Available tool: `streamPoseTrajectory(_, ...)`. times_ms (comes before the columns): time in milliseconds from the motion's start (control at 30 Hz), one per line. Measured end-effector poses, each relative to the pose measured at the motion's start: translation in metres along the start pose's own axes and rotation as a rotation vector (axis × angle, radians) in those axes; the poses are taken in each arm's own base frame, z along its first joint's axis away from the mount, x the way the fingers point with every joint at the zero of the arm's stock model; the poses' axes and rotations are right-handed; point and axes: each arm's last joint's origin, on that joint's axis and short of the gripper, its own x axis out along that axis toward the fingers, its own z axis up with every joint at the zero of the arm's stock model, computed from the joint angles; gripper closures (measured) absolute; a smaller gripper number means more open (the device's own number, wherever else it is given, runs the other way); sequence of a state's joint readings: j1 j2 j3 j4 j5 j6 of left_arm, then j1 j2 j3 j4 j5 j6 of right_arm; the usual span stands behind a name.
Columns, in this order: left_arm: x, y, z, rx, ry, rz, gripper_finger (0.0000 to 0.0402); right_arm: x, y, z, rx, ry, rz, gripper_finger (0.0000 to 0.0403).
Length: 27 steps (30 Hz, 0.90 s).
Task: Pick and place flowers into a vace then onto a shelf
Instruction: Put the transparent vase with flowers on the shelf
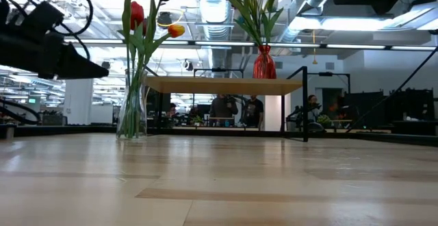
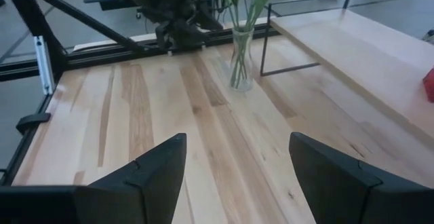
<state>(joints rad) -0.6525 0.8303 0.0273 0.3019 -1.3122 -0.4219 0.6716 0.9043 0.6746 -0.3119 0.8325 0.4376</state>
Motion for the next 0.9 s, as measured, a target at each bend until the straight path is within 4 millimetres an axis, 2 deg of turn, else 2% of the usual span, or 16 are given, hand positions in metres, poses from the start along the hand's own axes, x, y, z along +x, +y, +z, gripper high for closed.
streamPoseTrajectory(467,0.03,0.01,0.011,-0.004,0.032,-0.014,0.0168,0.0,0.0,0.0,0.001,-0.005,-0.006,0.0147)
streamPoseTrajectory(900,0.047,0.018,0.014,-0.005,0.051,-0.089,0.0168,0.0,0.0,0.0,0.001,-0.005,-0.006,0.0147)
